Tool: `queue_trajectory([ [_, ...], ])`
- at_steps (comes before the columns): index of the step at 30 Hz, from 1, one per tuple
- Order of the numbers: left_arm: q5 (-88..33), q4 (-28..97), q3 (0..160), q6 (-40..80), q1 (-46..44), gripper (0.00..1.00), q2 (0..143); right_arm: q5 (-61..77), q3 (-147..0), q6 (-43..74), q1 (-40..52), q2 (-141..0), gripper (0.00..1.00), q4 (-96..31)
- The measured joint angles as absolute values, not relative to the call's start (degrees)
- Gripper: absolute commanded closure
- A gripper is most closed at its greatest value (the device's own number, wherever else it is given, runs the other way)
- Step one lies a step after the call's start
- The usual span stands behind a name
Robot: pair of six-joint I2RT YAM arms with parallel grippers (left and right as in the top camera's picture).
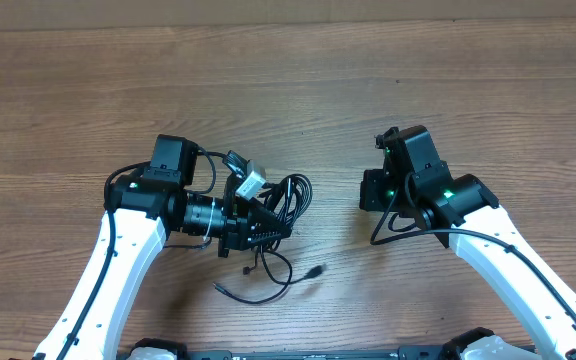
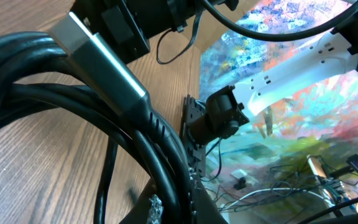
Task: Untangle cables
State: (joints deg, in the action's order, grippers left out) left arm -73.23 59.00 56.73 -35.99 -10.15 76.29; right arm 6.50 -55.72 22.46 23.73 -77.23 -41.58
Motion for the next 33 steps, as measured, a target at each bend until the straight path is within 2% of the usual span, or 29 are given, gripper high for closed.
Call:
queue_trajectory([
  [2,-72.66,58.63,56.73,-35.99,-10.15,0.94,76.29,7.99,-55.72,22.46,23.73,-77.23,0.96,-41.47],
  [6,-67.31,58.65,56.73,-33.87,-10.15,0.90,76.29,10.92,-55.72,22.48,23.73,-77.23,0.90,-41.17],
  [9,-60.99,58.65,56.73,-29.02,-10.15,0.96,76.29,13.61,-55.72,22.65,23.73,-77.21,0.80,-41.12],
  [13,-54.68,58.46,56.73,-24.14,-10.15,0.96,76.29,18.33,-55.99,22.50,23.70,-77.08,0.75,-40.71],
  [16,-52.53,57.34,56.73,-22.50,-10.15,0.96,76.29,23.33,-56.55,22.90,23.70,-76.84,0.59,-38.11],
  [17,-52.07,57.06,56.73,-22.26,-10.15,0.96,76.29,26.15,-56.73,22.52,23.73,-76.71,0.56,-36.21],
  [24,-55.11,55.81,56.73,-24.01,-10.15,0.96,76.29,37.04,-57.39,23.44,25.26,-76.36,0.57,-29.26],
  [33,-62.17,54.00,56.73,-27.00,-10.15,0.96,76.29,36.25,-57.39,25.50,32.40,-76.53,0.60,-28.56],
])
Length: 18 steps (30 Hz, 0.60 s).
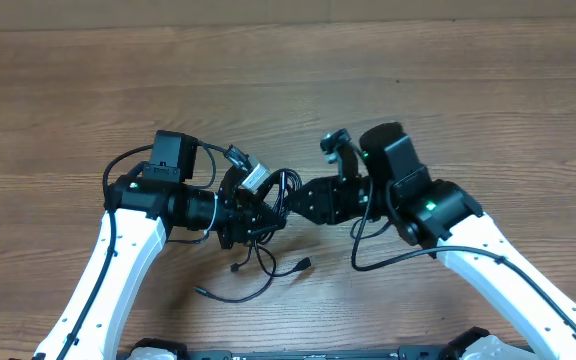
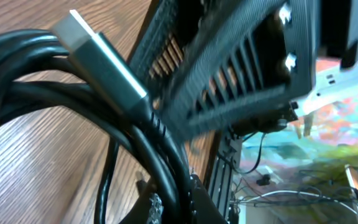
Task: Untangle cables
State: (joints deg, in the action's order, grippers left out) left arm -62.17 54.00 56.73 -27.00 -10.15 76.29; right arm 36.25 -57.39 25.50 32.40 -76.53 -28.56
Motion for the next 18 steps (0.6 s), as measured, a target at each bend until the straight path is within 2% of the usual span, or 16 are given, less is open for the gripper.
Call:
queue_trajectory([
  [11,-67.16,54.19,56.62,-29.95,-10.15,0.96,76.29,22.85,-59.55,33.76,36.53,-78.83,0.59,-28.51],
  [12,-68.23,54.22,56.60,-30.92,-10.17,0.96,76.31,22.52,-59.72,34.15,36.53,-79.26,0.64,-28.36],
  [14,-69.78,54.19,56.45,-32.88,-10.28,0.96,76.42,22.55,-60.31,34.81,36.62,-80.18,0.89,-28.25],
  [15,-69.93,54.19,56.38,-33.50,-10.46,0.96,76.62,22.68,-60.58,34.89,36.80,-80.44,0.96,-28.42],
  [18,-70.19,54.30,56.07,-34.76,-10.92,0.96,77.08,22.87,-61.08,35.88,36.97,-81.32,0.96,-29.17],
])
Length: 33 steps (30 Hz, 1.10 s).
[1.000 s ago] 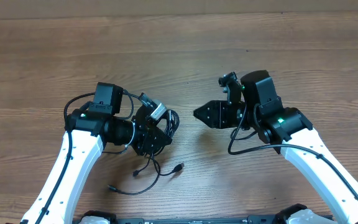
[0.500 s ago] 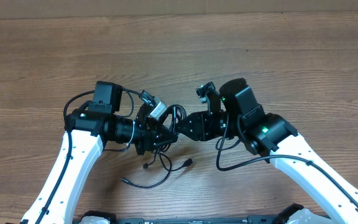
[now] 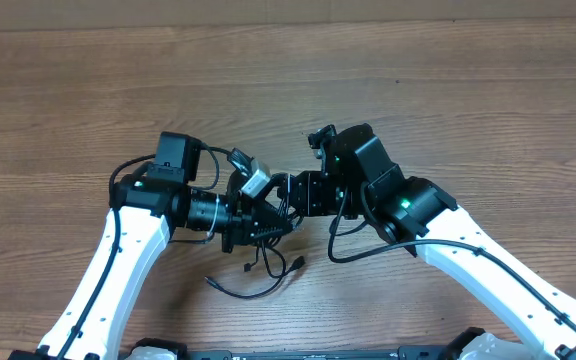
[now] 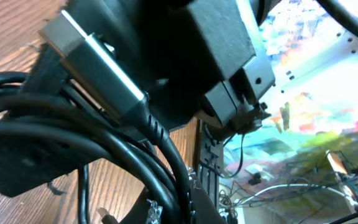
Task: Untangle cables
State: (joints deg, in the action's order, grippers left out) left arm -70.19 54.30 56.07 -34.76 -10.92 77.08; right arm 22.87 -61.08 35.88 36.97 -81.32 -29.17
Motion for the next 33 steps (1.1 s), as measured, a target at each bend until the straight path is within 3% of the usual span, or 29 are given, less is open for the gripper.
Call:
queue_trajectory([
  [12,-62.70,55.13,55.99,-31.18,-11.84,0.96,77.17,29.93,-61.08,36.40,30.55,-82.37,0.96,-39.16],
  [18,-56.01,46.78,55.99,-11.90,-8.93,0.95,77.17,29.67,-61.06,35.35,25.91,-83.44,0.96,-43.03],
  [20,-53.80,46.48,55.99,-6.68,-8.16,0.90,77.14,28.75,-61.06,34.85,25.65,-83.64,0.96,-43.31],
  [27,-35.09,46.26,56.05,10.83,-1.50,0.84,76.62,23.16,-58.78,29.87,20.78,-84.51,0.96,-46.13],
  [32,-30.63,46.30,56.05,14.52,-1.50,0.60,76.60,27.86,-58.78,25.34,21.04,-83.90,0.96,-44.25],
  [33,-30.22,46.44,56.05,14.96,-1.50,0.41,76.60,29.50,-58.78,23.97,21.04,-83.55,0.96,-43.59],
])
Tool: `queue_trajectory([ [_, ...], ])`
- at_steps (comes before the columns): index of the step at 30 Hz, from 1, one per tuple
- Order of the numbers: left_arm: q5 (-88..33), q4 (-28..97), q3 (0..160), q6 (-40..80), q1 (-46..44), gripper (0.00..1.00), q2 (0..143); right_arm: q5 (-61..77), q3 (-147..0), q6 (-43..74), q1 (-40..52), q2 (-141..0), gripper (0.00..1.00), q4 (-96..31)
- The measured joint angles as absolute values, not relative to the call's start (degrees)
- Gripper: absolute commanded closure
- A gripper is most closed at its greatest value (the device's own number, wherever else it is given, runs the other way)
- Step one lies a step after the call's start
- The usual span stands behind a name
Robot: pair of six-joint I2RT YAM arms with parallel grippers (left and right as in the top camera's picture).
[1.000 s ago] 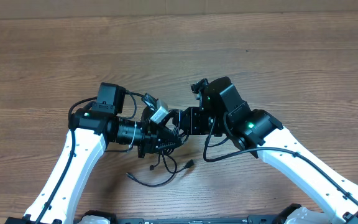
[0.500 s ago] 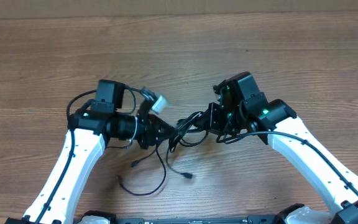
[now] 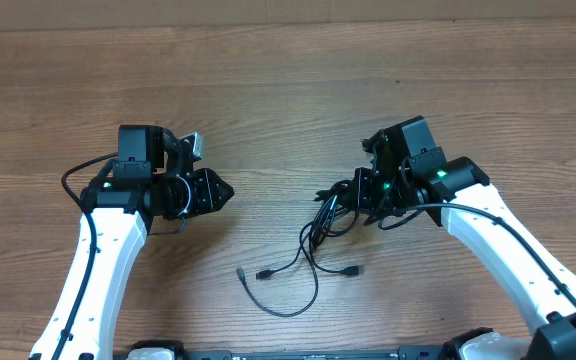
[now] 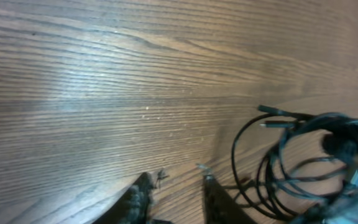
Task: Untangle cables
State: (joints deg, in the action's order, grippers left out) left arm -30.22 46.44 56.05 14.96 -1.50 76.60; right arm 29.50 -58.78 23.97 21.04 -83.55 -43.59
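Note:
A black cable bundle [image 3: 322, 216] hangs in loops by the tip of my right gripper [image 3: 346, 194], which looks shut on its top. The left wrist view has the same bundle [image 4: 309, 158] at its right edge. From the bundle a thin black cable [image 3: 290, 282] trails over the table, with small plugs [image 3: 265, 272] at its ends. My left gripper [image 3: 222, 190] is well to the left of the bundle. Its fingers [image 4: 143, 186] are spread, and my left gripper [image 4: 174, 182] is open with only bare wood between them.
The wooden table [image 3: 288, 90] runs on behind both arms. My right arm's own thin lead [image 3: 398, 218] loops near its wrist. The left arm's lead [image 3: 78, 178] curves out to the left of its wrist.
The left gripper has let go of the bundle and now sits further left, open. The right gripper has moved right with the bundle, whose thin cable now trails on the table.
First the left gripper held the bundle with a silver plug sticking up, the right arm far off. Then the right gripper was at the bundle, then pressed close against it. Now the right gripper has it and the arms are apart.

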Motion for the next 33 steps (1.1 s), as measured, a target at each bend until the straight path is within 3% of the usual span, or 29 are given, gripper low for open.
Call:
queue_trajectory([
  [2,-30.17,46.72,56.07,15.49,-1.50,0.19,76.60,32.51,-58.78,21.47,21.04,-82.63,0.96,-41.69],
  [5,-32.97,46.87,56.07,13.96,-1.50,0.01,76.60,35.20,-58.78,19.05,21.10,-81.38,0.96,-38.46],
  [12,-47.83,47.46,56.10,1.02,-4.69,0.00,76.60,37.32,-58.78,17.87,21.10,-81.03,0.96,-32.75],
  [17,-54.04,48.66,56.10,-8.64,-10.00,0.04,76.60,37.54,-58.78,17.98,21.10,-81.03,0.96,-32.58],
  [20,-55.61,49.17,56.10,-15.03,-13.72,0.00,76.60,37.60,-58.78,18.20,21.10,-81.03,0.96,-32.64],
  [33,-28.60,42.37,56.10,-11.62,-25.02,0.00,76.60,42.02,-58.78,20.91,21.04,-81.03,0.96,-32.49],
])
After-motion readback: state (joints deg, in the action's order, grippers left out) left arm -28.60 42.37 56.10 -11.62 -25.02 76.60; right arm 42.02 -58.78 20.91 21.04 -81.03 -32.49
